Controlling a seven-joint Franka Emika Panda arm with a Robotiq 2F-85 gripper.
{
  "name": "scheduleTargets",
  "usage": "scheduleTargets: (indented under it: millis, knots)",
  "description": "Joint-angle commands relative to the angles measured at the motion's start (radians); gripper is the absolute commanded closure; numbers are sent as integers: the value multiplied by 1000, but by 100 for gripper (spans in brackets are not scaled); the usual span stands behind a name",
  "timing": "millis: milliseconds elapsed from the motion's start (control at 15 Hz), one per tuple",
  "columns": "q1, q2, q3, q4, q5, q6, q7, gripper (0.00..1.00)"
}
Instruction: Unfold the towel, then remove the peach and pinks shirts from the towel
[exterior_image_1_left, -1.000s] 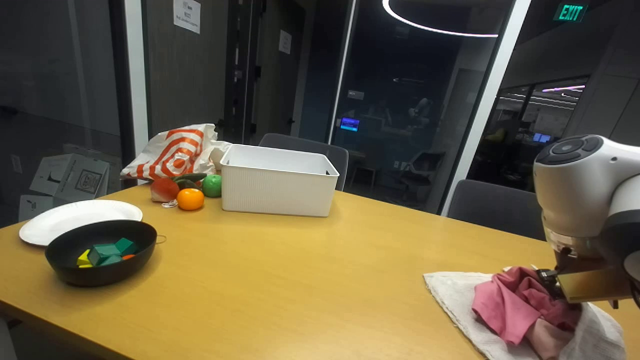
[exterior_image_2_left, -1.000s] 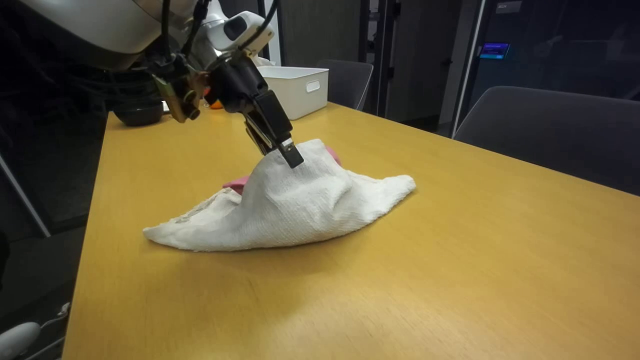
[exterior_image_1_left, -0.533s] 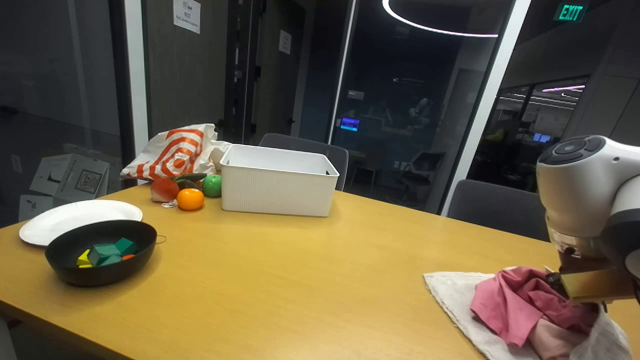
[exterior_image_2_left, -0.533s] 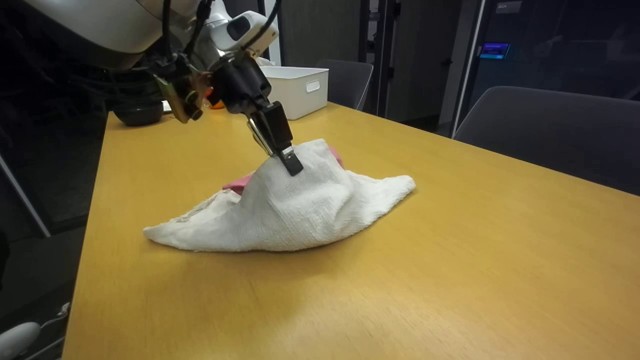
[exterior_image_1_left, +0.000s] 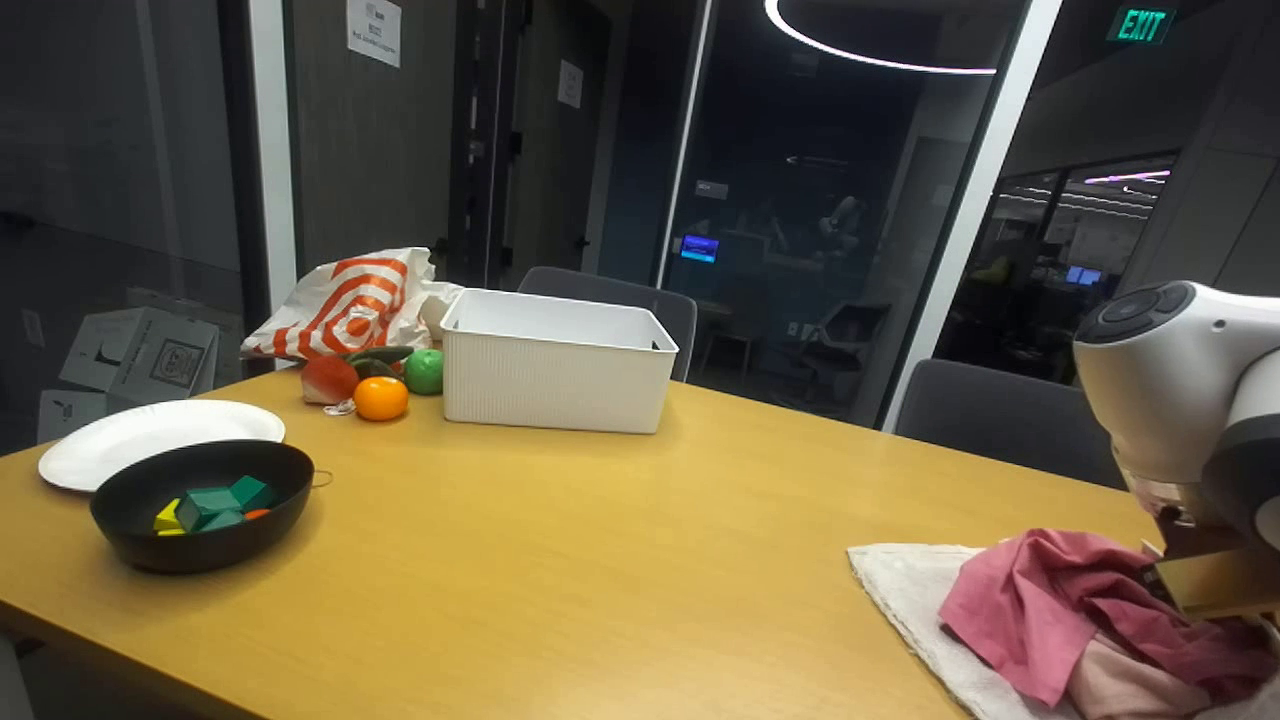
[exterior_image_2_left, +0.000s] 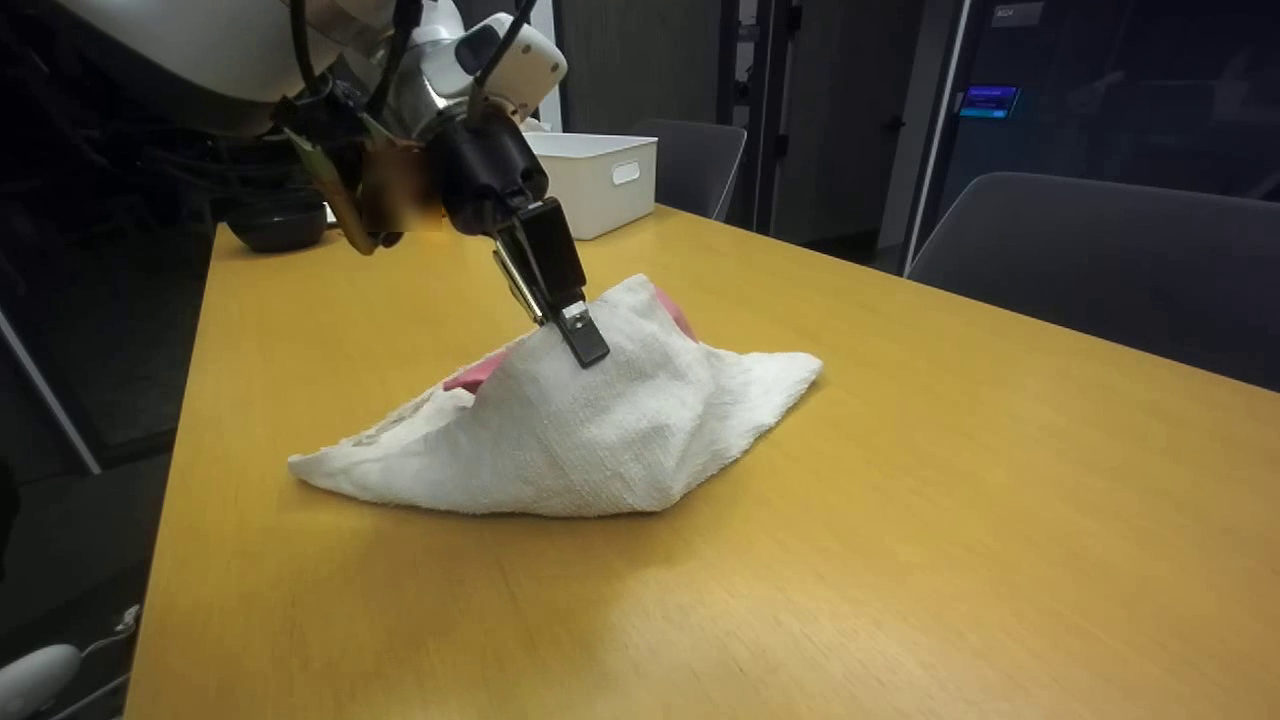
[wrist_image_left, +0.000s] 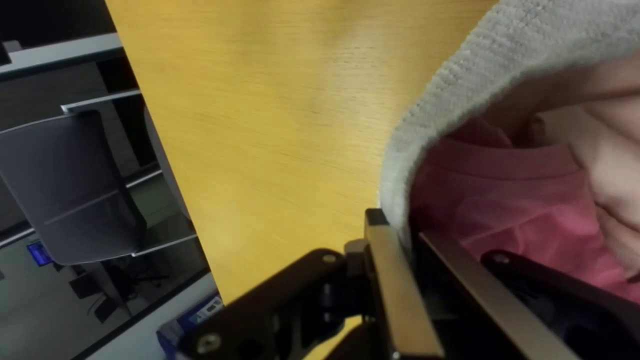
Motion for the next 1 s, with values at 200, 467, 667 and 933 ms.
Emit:
scheduleTargets:
  millis: [200, 467, 667, 933]
  knots:
    - [-14, 16, -46, -11, -33, -80, -7, 90]
    - [-40, 42, -74, -23, -69, -130, 26, 91]
    - [-65, 39, -107, -36, -90, -161, 53, 90]
    - [-97, 20, -183, -45, 81, -61, 61, 90]
